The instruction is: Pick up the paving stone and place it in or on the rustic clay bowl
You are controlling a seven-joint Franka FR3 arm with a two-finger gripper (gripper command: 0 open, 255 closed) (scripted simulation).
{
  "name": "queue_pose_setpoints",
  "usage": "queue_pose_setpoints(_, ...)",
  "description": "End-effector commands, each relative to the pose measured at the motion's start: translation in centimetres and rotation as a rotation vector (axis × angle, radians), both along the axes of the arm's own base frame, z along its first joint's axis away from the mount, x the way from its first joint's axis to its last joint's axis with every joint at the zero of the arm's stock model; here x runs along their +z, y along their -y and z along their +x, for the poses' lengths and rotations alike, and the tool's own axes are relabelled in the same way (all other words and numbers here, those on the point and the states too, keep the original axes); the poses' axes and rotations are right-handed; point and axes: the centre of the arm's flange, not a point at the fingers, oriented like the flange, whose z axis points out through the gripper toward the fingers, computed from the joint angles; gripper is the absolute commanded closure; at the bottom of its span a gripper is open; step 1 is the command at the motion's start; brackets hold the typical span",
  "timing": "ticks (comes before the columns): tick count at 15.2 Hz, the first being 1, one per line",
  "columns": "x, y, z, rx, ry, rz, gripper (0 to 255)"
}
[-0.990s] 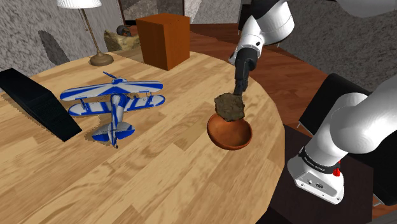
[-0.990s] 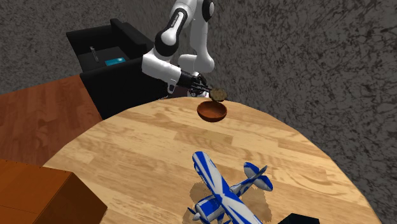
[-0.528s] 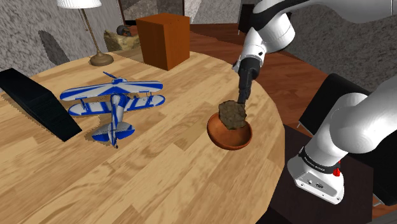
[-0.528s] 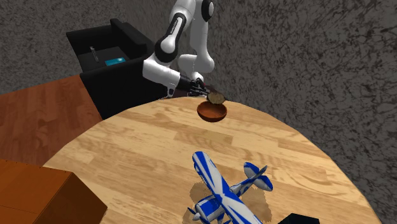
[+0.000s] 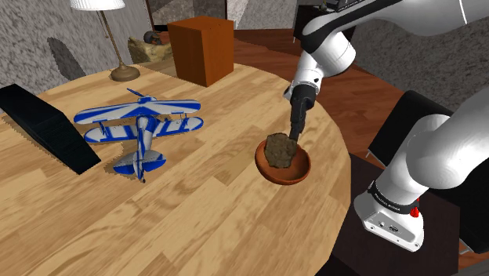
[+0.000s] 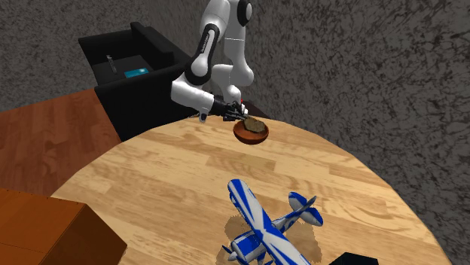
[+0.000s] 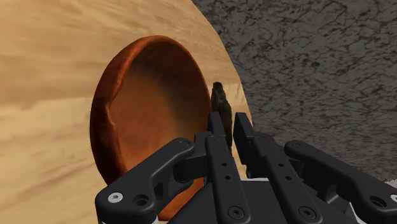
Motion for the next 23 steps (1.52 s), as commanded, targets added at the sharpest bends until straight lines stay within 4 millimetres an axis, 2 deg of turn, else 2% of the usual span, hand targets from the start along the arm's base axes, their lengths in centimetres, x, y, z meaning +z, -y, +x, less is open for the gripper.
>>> queue_pose_setpoints(1,-1.0,0.0,-0.1,0.000,0.000,0.000,255)
queue_pose_setpoints(9,-1.2,0.0,-0.1,0.000,0.000,0.000,255)
queue_pose_setpoints(10,-1.2,0.0,-0.1,0.000,0.000,0.000,0)
queue_pose_setpoints(15,-1.2,0.0,-0.1,0.000,0.000,0.000,0)
queue_pose_setpoints(19,0.9,4.1,1.7,0.000,0.000,0.000,0)
queue_pose_setpoints(23,0.9,4.1,1.7,0.000,0.000,0.000,0)
